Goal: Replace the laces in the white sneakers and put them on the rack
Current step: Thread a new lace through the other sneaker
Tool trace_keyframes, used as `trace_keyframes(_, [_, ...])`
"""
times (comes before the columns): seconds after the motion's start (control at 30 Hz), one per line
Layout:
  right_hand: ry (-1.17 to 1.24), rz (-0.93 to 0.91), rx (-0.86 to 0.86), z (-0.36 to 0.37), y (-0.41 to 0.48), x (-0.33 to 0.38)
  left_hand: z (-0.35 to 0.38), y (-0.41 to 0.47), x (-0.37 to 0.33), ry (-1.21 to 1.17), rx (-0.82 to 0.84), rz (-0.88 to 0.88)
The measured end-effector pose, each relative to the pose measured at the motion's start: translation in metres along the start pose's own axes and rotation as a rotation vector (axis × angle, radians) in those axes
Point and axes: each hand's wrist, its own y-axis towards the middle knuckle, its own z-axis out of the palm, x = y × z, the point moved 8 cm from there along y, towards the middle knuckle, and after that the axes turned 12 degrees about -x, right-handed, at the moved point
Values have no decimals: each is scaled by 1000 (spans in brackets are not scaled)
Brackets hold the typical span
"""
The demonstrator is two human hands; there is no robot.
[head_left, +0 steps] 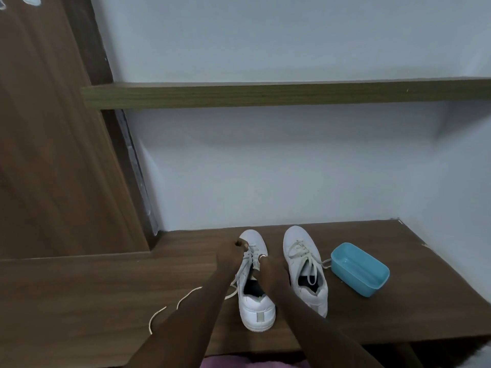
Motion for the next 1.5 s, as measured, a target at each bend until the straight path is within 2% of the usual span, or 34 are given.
trace_keyframes(0.13, [88,114,-28,-4,7,-14,19,-4,-5,43,57,58])
trace_keyframes(0.37, [302,372,23,-1,16,-40,28,-8,5,159,-3,45])
trace_keyframes(0.57, [410,475,10,1,14,-50,24,-7,-7,240,27,94])
trace_keyframes(1.17, [430,510,36,2,13,-53,37,-9,-13,393,125,245])
trace_keyframes(1.4, [414,501,33,4,14,-55,42,-12,-9,436,59,259])
trace_keyframes(1.5, [489,506,45,5,13,-56,49,-13,-4,432,59,243])
